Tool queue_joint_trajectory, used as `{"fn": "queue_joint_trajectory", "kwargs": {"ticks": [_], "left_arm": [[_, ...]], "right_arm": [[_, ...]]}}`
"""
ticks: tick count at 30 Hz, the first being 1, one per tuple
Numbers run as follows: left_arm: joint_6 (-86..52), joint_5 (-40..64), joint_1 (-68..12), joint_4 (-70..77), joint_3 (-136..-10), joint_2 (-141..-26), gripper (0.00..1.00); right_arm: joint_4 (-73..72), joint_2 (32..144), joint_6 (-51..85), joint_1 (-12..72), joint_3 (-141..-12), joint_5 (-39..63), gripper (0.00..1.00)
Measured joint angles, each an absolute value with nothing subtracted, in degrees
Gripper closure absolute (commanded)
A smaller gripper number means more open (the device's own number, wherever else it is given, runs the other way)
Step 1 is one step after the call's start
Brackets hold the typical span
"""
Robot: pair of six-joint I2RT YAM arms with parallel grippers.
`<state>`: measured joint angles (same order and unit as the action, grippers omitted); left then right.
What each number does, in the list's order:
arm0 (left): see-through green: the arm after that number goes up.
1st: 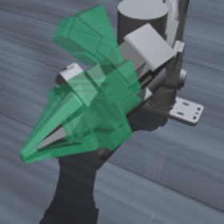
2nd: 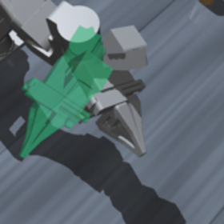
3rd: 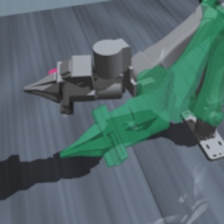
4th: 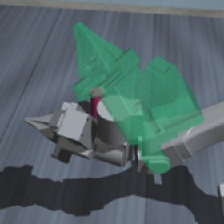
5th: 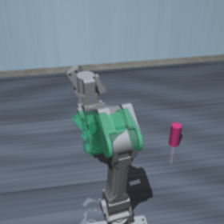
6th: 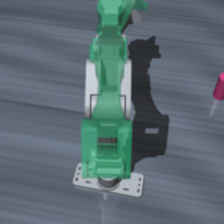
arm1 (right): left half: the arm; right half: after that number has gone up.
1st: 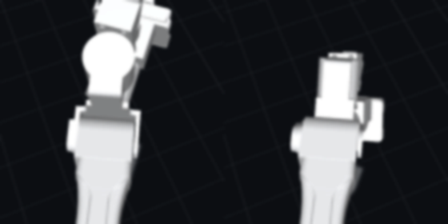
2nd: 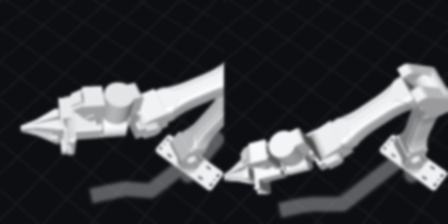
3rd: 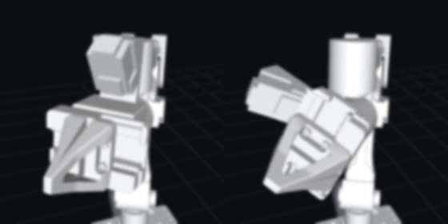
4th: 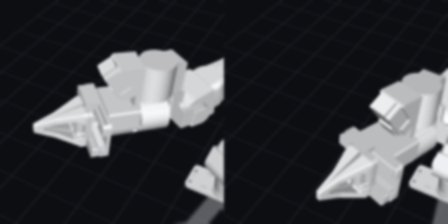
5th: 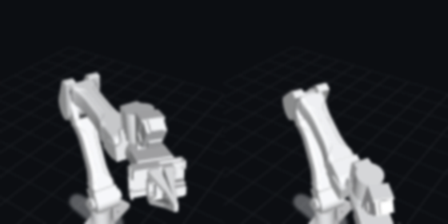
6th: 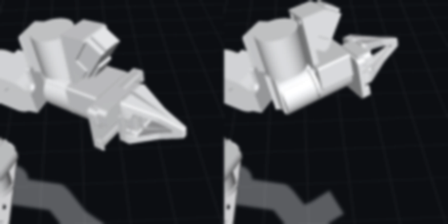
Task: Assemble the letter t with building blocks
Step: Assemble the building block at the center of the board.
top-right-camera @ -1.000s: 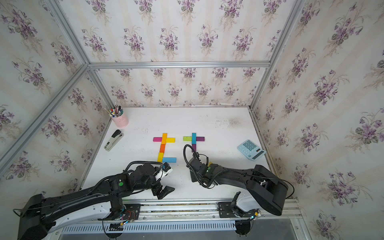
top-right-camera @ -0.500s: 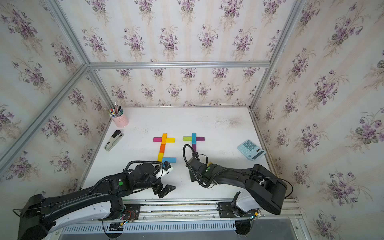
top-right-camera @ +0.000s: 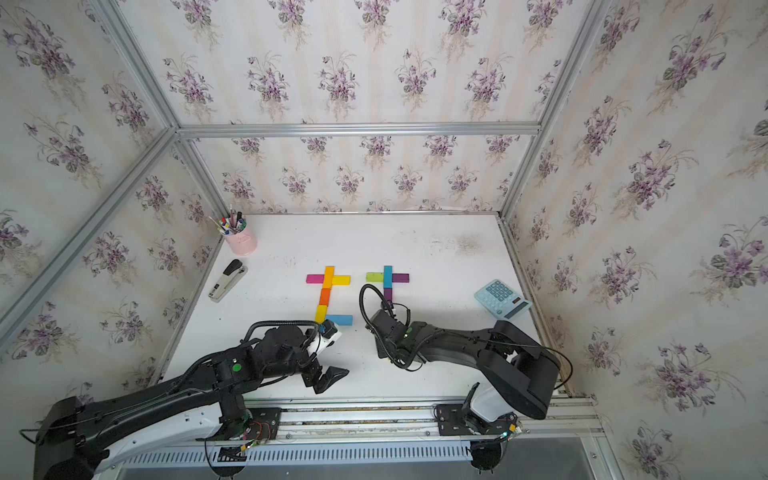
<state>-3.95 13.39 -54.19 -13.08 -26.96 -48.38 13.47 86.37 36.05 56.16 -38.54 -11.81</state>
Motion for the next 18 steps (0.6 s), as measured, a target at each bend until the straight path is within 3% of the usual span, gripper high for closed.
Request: {"fn": "queue_joint_trajectory", "kwargs": {"ticks": [10, 18], "left_arm": [[-4.12, 21.15, -42.7, -12.56, -30.92, -55.72, 0.0], [-3.77, 24.88, -39.99, -11.55, -34.44, -61.12, 0.0]], "right_arm": [[16.91, 89.65, 37.56, 50.76, -43.59, -7.6, 0.76], [21.28, 93.12, 39.05, 45.67, -48.29, -8.56, 0.76]]}}
